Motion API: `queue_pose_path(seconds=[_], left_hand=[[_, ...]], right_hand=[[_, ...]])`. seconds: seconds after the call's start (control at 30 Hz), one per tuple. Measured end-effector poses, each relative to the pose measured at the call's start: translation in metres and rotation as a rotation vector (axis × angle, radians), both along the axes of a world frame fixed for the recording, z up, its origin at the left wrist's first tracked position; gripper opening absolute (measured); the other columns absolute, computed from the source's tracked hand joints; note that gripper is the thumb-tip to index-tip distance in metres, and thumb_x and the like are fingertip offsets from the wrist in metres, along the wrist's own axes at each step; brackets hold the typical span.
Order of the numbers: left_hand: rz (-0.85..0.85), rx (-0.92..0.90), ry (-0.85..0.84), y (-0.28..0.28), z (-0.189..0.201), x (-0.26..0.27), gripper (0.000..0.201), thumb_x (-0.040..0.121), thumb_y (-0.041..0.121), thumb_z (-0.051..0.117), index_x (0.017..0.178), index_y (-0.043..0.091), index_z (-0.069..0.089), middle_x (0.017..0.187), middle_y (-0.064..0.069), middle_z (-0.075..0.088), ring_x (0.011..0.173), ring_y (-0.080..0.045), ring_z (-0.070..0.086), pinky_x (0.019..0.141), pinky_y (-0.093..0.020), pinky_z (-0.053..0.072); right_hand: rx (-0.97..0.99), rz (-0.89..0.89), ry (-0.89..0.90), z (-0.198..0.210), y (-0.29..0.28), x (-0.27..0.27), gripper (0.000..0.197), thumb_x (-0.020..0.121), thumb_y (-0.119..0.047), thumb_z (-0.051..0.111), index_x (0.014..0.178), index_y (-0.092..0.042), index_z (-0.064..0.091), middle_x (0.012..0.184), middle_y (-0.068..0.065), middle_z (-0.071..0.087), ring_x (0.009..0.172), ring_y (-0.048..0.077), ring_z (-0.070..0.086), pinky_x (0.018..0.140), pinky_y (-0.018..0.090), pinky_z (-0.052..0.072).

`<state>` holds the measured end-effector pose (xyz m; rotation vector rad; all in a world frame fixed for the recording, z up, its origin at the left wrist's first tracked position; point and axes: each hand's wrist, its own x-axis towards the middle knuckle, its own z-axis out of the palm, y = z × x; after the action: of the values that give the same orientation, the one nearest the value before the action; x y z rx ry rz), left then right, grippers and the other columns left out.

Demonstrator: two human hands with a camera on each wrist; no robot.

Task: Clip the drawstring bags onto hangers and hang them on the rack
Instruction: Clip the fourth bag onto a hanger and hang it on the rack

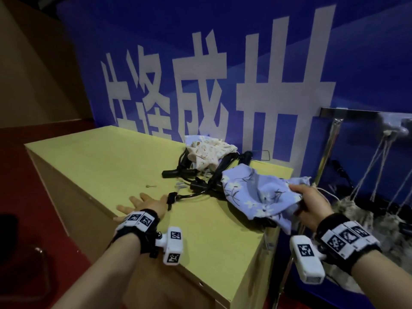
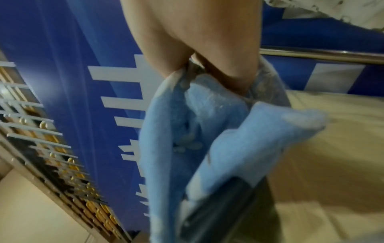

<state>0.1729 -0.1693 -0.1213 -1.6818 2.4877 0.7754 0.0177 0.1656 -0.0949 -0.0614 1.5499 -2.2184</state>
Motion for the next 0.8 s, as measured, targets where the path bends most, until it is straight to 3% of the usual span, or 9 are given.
queue_pose_path(seconds=[0.1,0.2,0.3,0.4,0.5,0.6,0.67,0.73,0.8], left_hand=[[-0.034,-0.002,-0.057,-0.007,0.001,-0.002,0.092,0.081,0.079,0.020,0.153,0.026,-0.001,0.161,-0.006,-0.011,0.141,-0.048,-0.017,0.114,-0.063,-0.003],[-0.030,0.020,-0.072,-0.007,0.000,-0.002,0.091,0.081,0.079,0.022,0.153,0.028,0.001,0.161,-0.004,-0.013,0.141,-0.046,-0.021,0.114,-0.063,-0.004],[-0.035,-0.001,-0.056,-0.008,-0.003,-0.003,0.092,0.080,0.080,0.022,0.153,0.028,0.001,0.161,-0.003,-0.014,0.141,-0.046,-0.023,0.114,-0.062,-0.004],[-0.018,-0.004,-0.044,-0.009,-0.006,-0.004,0.091,0.080,0.079,0.022,0.153,0.028,0.002,0.161,-0.003,-0.013,0.141,-0.045,-0.023,0.114,-0.062,-0.005],[0.002,-0.016,-0.024,-0.014,-0.009,-0.006,0.090,0.080,0.079,0.019,0.153,0.029,0.004,0.161,-0.003,-0.011,0.142,-0.044,-0.021,0.114,-0.063,-0.005],[-0.006,-0.011,-0.026,-0.029,-0.014,-0.011,0.092,0.076,0.079,0.015,0.153,0.029,0.006,0.161,-0.004,-0.010,0.145,-0.043,-0.011,0.114,-0.062,-0.003],[0.008,-0.001,0.014,-0.040,-0.019,-0.015,0.093,0.075,0.076,0.018,0.153,0.025,0.011,0.161,-0.006,-0.007,0.145,-0.044,0.000,0.115,-0.060,0.006],[0.031,-0.001,0.109,-0.041,-0.018,-0.012,0.088,0.077,0.069,0.026,0.149,0.018,0.022,0.158,-0.013,0.010,0.141,-0.045,0.017,0.114,-0.057,0.019],[0.080,-0.026,0.264,-0.042,-0.011,-0.002,0.077,0.079,0.054,0.037,0.141,0.009,0.036,0.147,-0.021,0.031,0.132,-0.046,0.033,0.109,-0.054,0.031]], right_hand=[[0.071,-0.025,0.050,0.002,0.001,0.001,0.019,0.095,-0.012,0.049,0.088,-0.003,0.064,0.070,0.012,0.070,0.059,0.023,0.066,0.058,0.032,0.051],[0.080,-0.016,0.102,0.011,0.001,0.007,0.022,0.096,-0.014,0.048,0.092,-0.002,0.066,0.078,0.015,0.072,0.063,0.024,0.069,0.058,0.032,0.054],[0.031,-0.044,0.180,0.023,0.001,0.007,0.028,0.098,-0.017,0.048,0.107,0.000,0.068,0.103,0.019,0.072,0.083,0.025,0.071,0.076,0.037,0.056],[-0.081,-0.050,0.211,0.049,0.003,0.012,0.034,0.100,-0.021,0.047,0.120,0.002,0.061,0.106,0.016,0.072,0.090,0.022,0.071,0.076,0.031,0.059],[-0.235,-0.023,0.274,0.079,0.006,0.024,0.041,0.101,-0.022,0.044,0.134,0.001,0.052,0.127,0.019,0.062,0.117,0.028,0.061,0.099,0.038,0.050],[-0.333,0.000,0.387,0.110,0.010,0.047,0.043,0.101,-0.022,0.042,0.138,-0.001,0.048,0.134,0.017,0.058,0.123,0.027,0.057,0.105,0.040,0.045],[-0.348,0.007,0.444,0.127,0.013,0.063,0.042,0.101,-0.023,0.041,0.134,-0.001,0.051,0.133,0.016,0.059,0.122,0.027,0.058,0.104,0.039,0.047],[-0.347,0.009,0.480,0.137,0.020,0.079,0.036,0.101,-0.025,0.041,0.126,-0.003,0.056,0.125,0.015,0.063,0.115,0.026,0.063,0.098,0.038,0.051],[-0.291,0.030,0.544,0.141,0.024,0.093,0.029,0.101,-0.027,0.041,0.114,-0.007,0.058,0.106,0.009,0.066,0.097,0.021,0.068,0.086,0.032,0.054]])
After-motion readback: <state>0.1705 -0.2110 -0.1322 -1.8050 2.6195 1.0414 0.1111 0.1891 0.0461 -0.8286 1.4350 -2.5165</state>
